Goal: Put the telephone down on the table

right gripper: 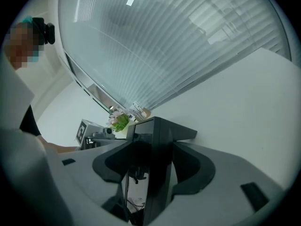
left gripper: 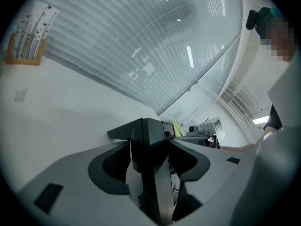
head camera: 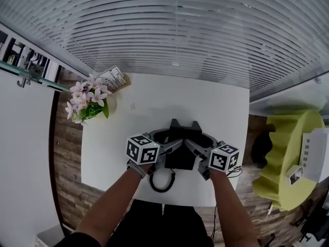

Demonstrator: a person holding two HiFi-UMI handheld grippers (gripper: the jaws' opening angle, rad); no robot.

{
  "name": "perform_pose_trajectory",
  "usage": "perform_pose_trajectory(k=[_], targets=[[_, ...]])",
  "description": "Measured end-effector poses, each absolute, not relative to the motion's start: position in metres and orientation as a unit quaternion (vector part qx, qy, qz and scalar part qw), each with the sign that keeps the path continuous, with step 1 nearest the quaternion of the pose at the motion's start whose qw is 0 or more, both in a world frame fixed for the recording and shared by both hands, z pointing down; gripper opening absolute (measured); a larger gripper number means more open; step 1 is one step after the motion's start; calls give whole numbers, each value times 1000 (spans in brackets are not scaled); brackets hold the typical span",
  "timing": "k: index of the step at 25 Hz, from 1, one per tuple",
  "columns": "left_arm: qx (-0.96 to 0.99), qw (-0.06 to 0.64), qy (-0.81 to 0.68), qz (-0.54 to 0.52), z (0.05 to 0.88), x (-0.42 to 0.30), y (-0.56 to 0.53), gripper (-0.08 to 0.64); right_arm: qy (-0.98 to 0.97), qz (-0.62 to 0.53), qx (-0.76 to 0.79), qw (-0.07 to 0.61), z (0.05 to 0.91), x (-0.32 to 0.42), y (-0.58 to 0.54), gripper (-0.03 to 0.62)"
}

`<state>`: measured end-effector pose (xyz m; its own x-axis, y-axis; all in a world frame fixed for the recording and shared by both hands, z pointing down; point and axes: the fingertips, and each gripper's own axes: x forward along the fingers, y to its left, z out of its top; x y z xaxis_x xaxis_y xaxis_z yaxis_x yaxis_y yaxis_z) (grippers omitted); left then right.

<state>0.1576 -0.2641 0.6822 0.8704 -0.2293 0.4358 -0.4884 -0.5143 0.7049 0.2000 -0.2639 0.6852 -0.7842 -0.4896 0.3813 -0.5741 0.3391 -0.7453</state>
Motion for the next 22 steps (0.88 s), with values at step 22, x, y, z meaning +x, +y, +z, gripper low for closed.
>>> perform_pose_trajectory(k=[22], targets=[[898, 324, -238, 177, 580, 130, -220, 268, -847, 308, 427, 81, 588, 227, -217, 279]])
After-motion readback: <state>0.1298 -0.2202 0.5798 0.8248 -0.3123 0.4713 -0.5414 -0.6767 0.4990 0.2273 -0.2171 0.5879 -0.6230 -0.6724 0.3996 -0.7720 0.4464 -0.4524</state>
